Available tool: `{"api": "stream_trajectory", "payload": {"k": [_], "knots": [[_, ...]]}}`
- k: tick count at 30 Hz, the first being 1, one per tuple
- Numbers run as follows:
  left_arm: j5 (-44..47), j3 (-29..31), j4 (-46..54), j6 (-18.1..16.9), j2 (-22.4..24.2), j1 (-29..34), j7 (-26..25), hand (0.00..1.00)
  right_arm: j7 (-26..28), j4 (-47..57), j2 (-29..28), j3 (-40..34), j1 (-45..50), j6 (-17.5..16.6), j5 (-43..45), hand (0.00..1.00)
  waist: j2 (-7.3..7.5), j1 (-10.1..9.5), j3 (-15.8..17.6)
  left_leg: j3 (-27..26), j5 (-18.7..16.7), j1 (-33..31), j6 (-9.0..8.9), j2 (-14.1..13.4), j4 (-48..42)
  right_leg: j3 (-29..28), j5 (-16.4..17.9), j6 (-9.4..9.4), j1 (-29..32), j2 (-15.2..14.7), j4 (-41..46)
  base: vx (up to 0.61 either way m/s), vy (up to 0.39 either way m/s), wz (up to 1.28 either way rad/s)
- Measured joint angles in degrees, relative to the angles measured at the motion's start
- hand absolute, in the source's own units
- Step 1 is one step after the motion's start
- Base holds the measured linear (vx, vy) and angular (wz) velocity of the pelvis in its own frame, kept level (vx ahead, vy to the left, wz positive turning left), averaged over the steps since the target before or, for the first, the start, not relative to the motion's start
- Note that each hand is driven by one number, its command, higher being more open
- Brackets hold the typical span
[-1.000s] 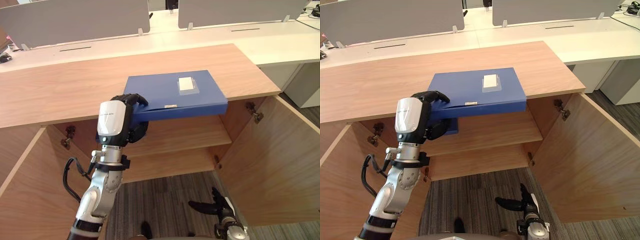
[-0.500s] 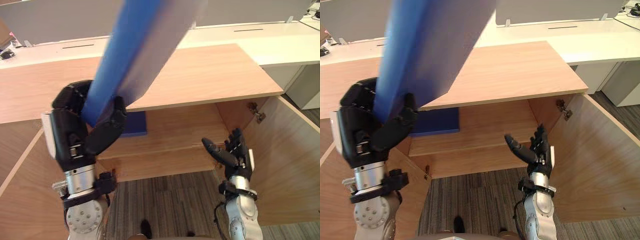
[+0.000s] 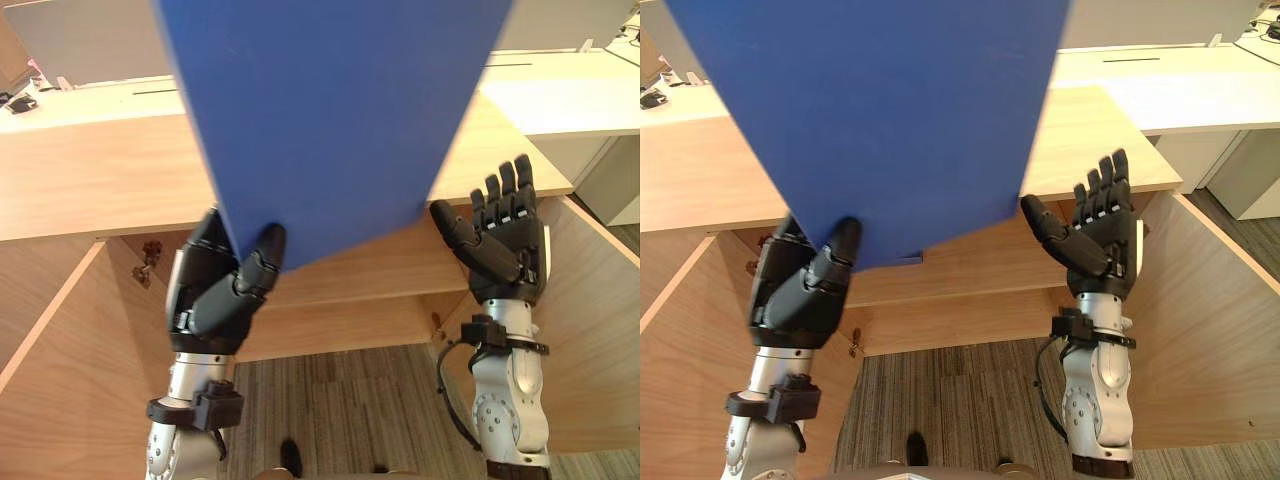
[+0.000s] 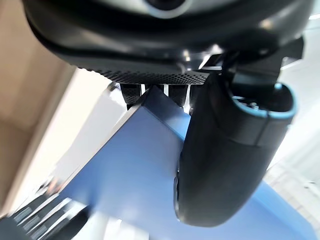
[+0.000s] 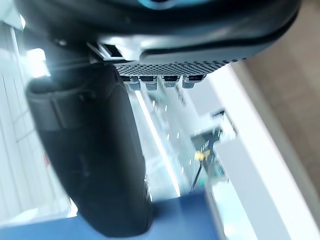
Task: Walk over to the cabinet, pick up the folder, carry it to the office cabinet, place the folder inside the office cabinet, then close the office cabinet door
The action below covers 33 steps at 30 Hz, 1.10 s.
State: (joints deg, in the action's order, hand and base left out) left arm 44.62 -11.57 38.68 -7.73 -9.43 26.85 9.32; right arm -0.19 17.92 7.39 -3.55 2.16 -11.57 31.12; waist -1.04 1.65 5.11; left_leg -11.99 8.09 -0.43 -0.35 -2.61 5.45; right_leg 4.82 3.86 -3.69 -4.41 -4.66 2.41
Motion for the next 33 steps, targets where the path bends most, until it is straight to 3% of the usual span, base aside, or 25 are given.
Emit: {"api": "stream_trajectory", "payload": {"k": [3, 13, 14, 22, 25, 29, 33], "knots": [[5.0, -0.7, -3.0, 1.4, -1.2, 1.1, 0.8, 0.00, 1.3, -2.5, 2.5, 0.9, -1.9, 0.0, 1.5, 1.00, -0.05, -0.13, -0.7, 0.1, 0.1, 0.0, 0.00, 0.0, 0.0, 0.0, 0.0, -0.01, 0.0, 0.0, 0.0, 0.00, 0.000, 0.00], [8.4, -1.8, -7.2, 3.4, -5.4, 3.2, 2.3, 0.00, 6.6, -4.5, 9.1, 6.3, -4.2, 0.2, 3.6, 1.00, 0.02, -0.93, -0.9, 0.6, 0.3, -0.7, 0.03, 0.1, 0.0, 0.4, -0.1, -0.10, 0.4, 0.0, 0.0, 0.00, 0.003, 0.02], [8.4, -1.5, -7.6, 3.4, -5.4, 3.2, 2.4, 0.00, 6.8, -4.5, 9.5, 6.3, -4.3, 0.4, 3.6, 0.00, 0.03, -1.04, -0.9, 0.6, 0.4, -1.0, 0.07, 0.1, 0.0, 0.4, -0.2, -0.12, 0.6, 0.0, 0.0, 0.00, 0.000, 0.00], [8.2, 2.8, -10.6, 3.0, -5.6, 1.8, 3.3, 0.00, 9.1, -5.1, 12.7, 9.3, -4.3, 2.6, 3.5, 0.00, 0.05, -1.30, -1.1, 0.6, 0.7, -1.1, 0.11, 0.1, 0.0, 0.5, -0.4, -0.10, 0.7, -0.1, -0.1, 0.00, 0.000, 0.00], [7.1, 5.3, -14.1, 2.8, -8.1, 0.8, 3.6, 0.00, 9.6, -6.9, 14.7, 10.7, -4.3, 3.6, 4.8, 0.00, 0.11, -1.81, -1.5, 0.6, 0.8, -1.1, 0.11, 0.1, 0.0, 0.4, -0.5, -0.04, 0.7, 0.0, -0.1, 0.00, 0.000, 0.00], [4.8, 7.3, -16.8, 3.2, -11.0, 0.5, 3.6, 0.00, 14.3, -7.1, 19.4, 15.6, -4.6, 4.4, 4.6, 0.00, 0.55, -2.05, -1.8, 0.5, 0.9, -1.2, 0.12, 0.0, 0.0, 0.4, -0.8, 0.09, 0.8, 0.1, -0.6, 0.00, 0.000, 0.00], [3.1, 7.8, -17.3, 3.3, -12.0, -0.2, 3.1, 0.00, 15.1, -7.6, 19.7, 17.7, -6.2, 5.0, 4.8, 0.00, 1.05, -2.35, -2.1, 0.5, 1.1, -1.4, 0.21, 0.0, 0.0, 0.4, -1.0, 0.21, 0.9, 0.1, -0.6, 0.00, 0.000, 0.00]]}}
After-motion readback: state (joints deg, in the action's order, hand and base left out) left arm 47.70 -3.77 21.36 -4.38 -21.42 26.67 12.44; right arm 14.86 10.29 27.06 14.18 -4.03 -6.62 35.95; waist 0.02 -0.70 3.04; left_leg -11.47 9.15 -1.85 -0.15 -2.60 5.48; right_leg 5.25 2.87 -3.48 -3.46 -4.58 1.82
